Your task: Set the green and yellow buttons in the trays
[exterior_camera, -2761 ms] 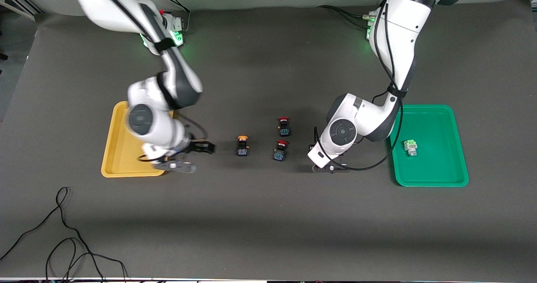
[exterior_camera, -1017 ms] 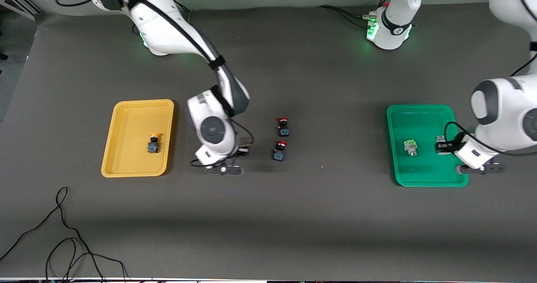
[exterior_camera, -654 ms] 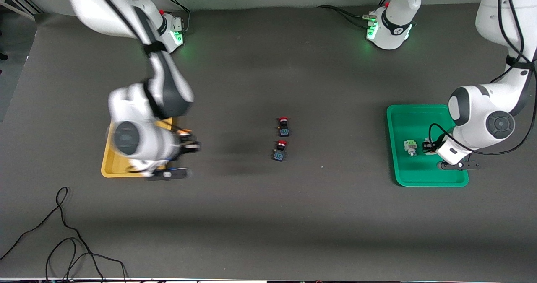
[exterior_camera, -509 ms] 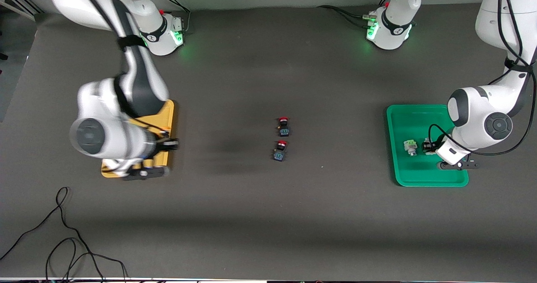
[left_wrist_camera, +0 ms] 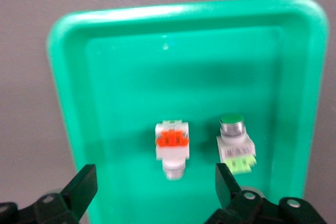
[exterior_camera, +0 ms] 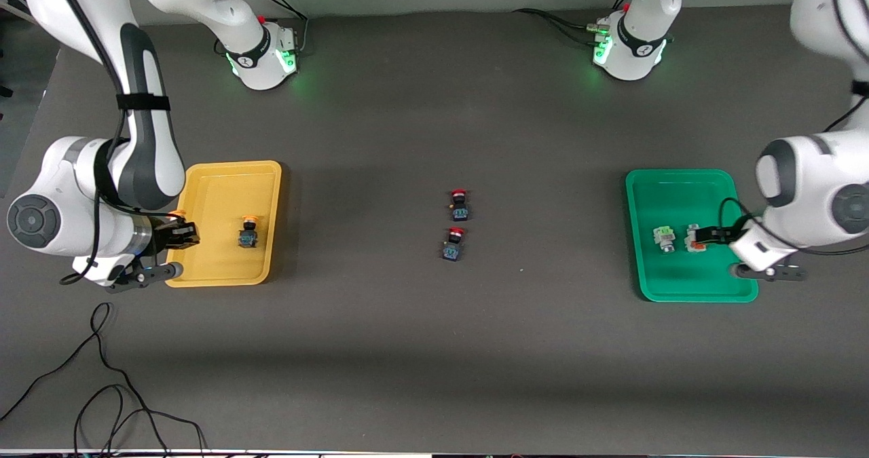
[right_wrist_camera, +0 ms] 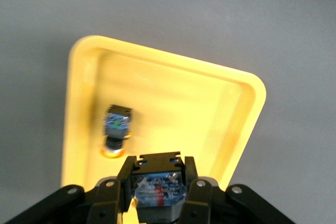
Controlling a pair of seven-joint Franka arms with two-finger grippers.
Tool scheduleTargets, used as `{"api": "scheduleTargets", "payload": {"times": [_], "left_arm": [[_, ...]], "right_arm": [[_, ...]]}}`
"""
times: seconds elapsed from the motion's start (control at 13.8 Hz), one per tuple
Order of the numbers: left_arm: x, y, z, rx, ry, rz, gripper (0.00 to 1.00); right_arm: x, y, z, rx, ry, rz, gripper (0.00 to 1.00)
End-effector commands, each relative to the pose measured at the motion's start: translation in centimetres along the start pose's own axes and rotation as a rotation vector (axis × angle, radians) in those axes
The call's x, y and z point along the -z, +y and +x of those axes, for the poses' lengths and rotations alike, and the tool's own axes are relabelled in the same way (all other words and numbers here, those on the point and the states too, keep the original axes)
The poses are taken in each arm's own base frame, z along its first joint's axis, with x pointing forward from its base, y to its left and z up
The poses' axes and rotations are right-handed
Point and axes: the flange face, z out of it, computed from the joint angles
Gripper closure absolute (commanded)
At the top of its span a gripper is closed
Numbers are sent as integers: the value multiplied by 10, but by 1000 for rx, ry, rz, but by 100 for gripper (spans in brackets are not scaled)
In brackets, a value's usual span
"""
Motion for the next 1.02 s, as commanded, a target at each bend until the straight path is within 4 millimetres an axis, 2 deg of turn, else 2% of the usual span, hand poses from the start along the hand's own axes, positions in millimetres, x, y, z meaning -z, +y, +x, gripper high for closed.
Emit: {"api": "scheduleTargets", "payload": {"times": [0.0,0.07,0.22,0.36,0.51,0.58,0.73,0.94], "left_arm": [[81,-4,-11,-9,5,-3,0],[105,-4,-17,-7,7,-3,0],[149,-1,-32,-2,21,-13,0],[191,5,-48,16,49,-72,0],[230,17,-59,12,31,-108,0],[245,25,-64,3,17,-113,0],[267,53,-72,0,28,-107,0],[278,90,-75,24,38,-94,0]], "right_arm": [[-43,-8,-19,9,60,-12,100],[-66,-13,-21,-8,84,-13,100],[-98,-14,-26,-24,118,-41,100],[-113,-12,-28,-30,125,-64,100],[-119,-9,-29,-61,124,-50,100],[-121,-9,-30,-121,136,1,100],[-125,-12,-31,-175,133,59,100],[-126,-11,-31,-179,131,60,100]]}}
